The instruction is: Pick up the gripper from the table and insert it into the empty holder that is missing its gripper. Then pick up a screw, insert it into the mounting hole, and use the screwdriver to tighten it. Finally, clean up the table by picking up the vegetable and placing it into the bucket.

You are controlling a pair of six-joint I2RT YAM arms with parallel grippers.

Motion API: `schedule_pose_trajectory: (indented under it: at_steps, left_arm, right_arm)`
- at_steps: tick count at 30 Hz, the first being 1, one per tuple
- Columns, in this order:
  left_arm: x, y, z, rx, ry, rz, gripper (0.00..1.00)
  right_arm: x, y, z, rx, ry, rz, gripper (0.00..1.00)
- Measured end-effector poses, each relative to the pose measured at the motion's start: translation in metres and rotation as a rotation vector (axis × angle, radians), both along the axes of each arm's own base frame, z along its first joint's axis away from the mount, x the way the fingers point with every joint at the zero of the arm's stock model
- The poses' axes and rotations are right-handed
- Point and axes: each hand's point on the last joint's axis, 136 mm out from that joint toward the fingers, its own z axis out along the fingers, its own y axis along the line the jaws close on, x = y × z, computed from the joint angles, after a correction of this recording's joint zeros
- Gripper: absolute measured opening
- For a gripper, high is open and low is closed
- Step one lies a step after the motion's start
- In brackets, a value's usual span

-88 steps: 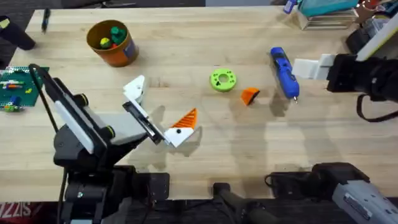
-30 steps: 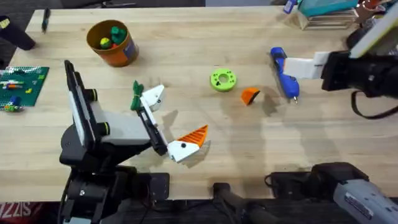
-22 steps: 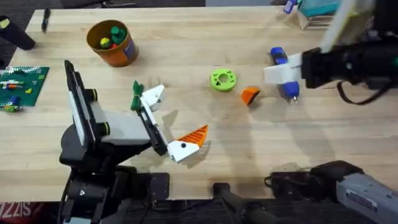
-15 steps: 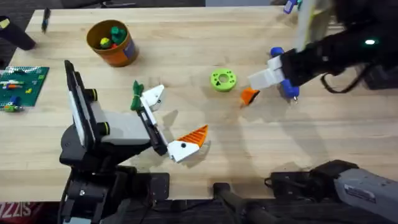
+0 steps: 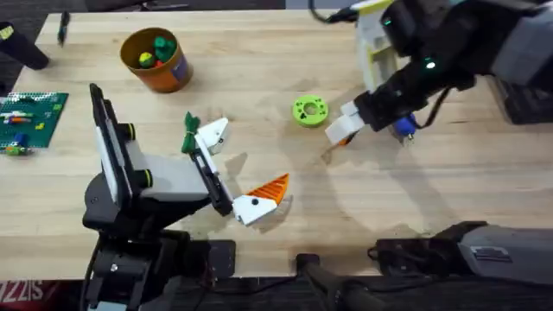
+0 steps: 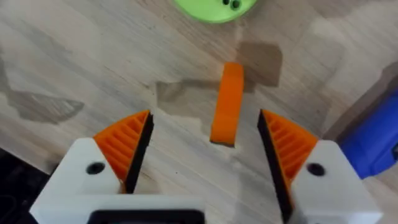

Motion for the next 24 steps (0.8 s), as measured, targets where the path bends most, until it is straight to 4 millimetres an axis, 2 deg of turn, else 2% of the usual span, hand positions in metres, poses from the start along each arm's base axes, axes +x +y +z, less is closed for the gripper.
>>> schedule_pose_trajectory:
  at_steps: [6, 10, 16, 24]
  left_arm:
    - [0.000, 0.000, 0.000, 0.000, 0.000, 0.000, 0.985]
    - [0.000, 0.000, 0.000, 0.000, 0.000, 0.000, 0.985]
    - [0.000, 0.000, 0.000, 0.000, 0.000, 0.000, 0.985]
    - [0.000, 0.000, 0.000, 0.000, 0.000, 0.000, 0.986]
  right_arm:
    - [-0.008, 0.010, -0.023, -0.089, 0.046, 0.076, 0.994]
    - [-0.008, 0.010, -0.035, -0.137, 0.062, 0.090, 0.985]
    - [0.004, 0.008, -0.037, -0.163, 0.018, 0.067, 0.981]
    - [0.006, 0.006, -0.037, -0.171, 0.016, 0.039, 0.955]
